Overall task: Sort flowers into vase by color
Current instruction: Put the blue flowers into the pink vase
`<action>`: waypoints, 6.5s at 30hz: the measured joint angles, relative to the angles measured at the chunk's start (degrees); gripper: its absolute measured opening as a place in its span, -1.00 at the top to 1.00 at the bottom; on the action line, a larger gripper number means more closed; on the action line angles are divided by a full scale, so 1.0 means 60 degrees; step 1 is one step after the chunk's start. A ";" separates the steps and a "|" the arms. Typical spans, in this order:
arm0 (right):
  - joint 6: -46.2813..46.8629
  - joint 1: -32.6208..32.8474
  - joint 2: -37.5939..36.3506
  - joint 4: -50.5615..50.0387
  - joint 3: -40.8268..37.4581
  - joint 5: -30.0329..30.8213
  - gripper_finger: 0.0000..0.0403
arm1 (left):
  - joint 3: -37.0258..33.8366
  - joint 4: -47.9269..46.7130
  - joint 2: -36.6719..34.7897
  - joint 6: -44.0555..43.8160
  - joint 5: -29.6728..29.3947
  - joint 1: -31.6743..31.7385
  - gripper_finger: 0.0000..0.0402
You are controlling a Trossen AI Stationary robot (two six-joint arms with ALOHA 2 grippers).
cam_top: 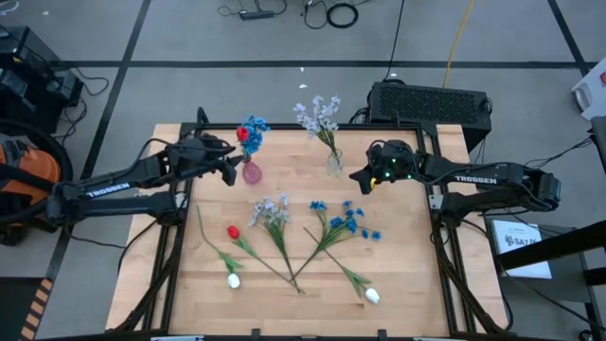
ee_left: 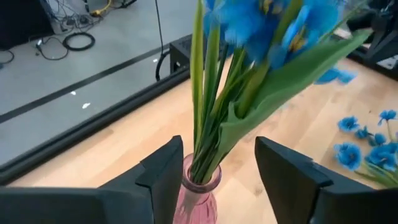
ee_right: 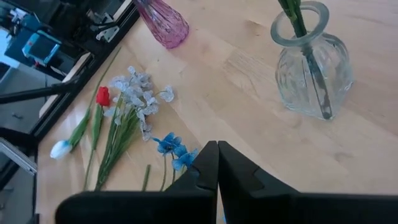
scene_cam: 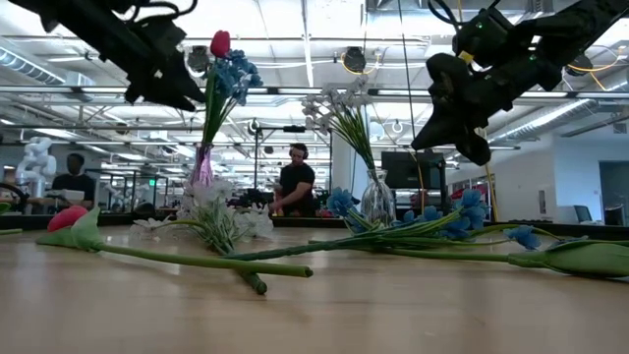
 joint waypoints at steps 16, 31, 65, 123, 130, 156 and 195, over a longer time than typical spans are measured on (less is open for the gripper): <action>0.1349 0.1083 0.0004 -0.0025 0.0335 0.2521 1.00 | 0.1318 -0.3880 -0.1412 0.0646 0.0738 0.0000 -0.05; 0.2946 0.4009 0.1717 -0.5965 0.5255 0.5003 1.00 | 0.0921 -0.4364 -0.3244 0.0132 0.1260 0.0000 -0.05; 1.1000 0.6584 0.5647 -0.9562 0.8182 0.3418 0.99 | 0.0921 -0.4780 -0.3271 0.0413 0.1261 0.0000 -0.05; 1.0399 0.5633 0.9078 -0.6384 0.8182 0.2430 0.72 | 0.0921 -0.4784 -0.3271 0.0394 0.1297 0.0000 -0.05; 0.9404 0.5546 0.8659 -0.6105 0.8171 0.2762 0.94 | 0.0921 -0.4787 -0.3270 0.0398 0.1297 0.0001 -0.05; 0.1342 0.4675 0.4716 -0.8397 0.8171 0.4224 0.91 | 0.0924 -0.3659 -0.1532 0.0464 0.1271 0.0004 -0.05; -0.4315 0.1120 0.3996 0.7345 0.4513 -0.1697 0.98 | -0.1221 0.1248 0.0028 0.2617 0.0785 -0.0021 0.11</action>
